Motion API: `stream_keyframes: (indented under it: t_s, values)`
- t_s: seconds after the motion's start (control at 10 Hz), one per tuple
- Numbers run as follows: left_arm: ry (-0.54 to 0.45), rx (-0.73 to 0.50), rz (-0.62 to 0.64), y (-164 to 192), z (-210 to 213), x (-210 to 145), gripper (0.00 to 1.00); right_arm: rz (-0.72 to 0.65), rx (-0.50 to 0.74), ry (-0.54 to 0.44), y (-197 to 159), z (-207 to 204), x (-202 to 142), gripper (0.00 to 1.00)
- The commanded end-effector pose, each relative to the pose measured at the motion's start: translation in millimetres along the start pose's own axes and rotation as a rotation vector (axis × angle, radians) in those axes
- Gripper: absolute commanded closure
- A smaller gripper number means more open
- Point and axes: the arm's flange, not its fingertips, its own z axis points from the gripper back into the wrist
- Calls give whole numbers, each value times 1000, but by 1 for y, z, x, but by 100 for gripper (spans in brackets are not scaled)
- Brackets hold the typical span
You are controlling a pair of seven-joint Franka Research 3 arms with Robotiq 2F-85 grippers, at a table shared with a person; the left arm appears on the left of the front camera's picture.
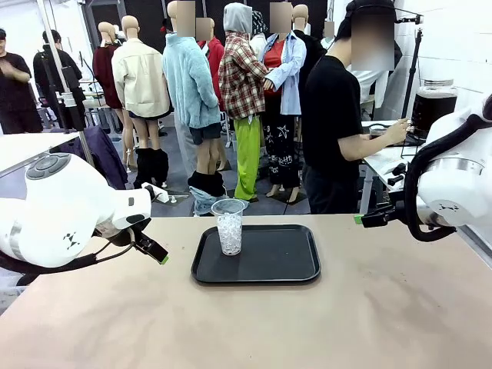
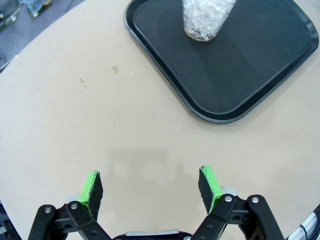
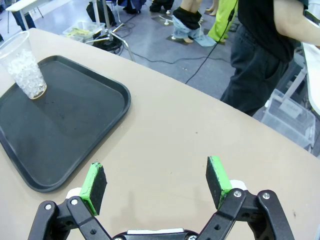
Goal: Pour the drink into the iced cup.
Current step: Pick up the iced cup indicated by the human and present it to them.
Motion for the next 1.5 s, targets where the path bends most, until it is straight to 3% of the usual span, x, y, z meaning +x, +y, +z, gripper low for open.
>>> stream_keyframes:
  t_s: [0.0, 1.4]
  values:
    - [-2, 0, 5, 2, 1, -1, 0, 7, 2, -3, 1, 2, -1, 0]
    - [-2, 0, 5, 2, 1, -1, 0, 7, 2, -3, 1, 2, -1, 0]
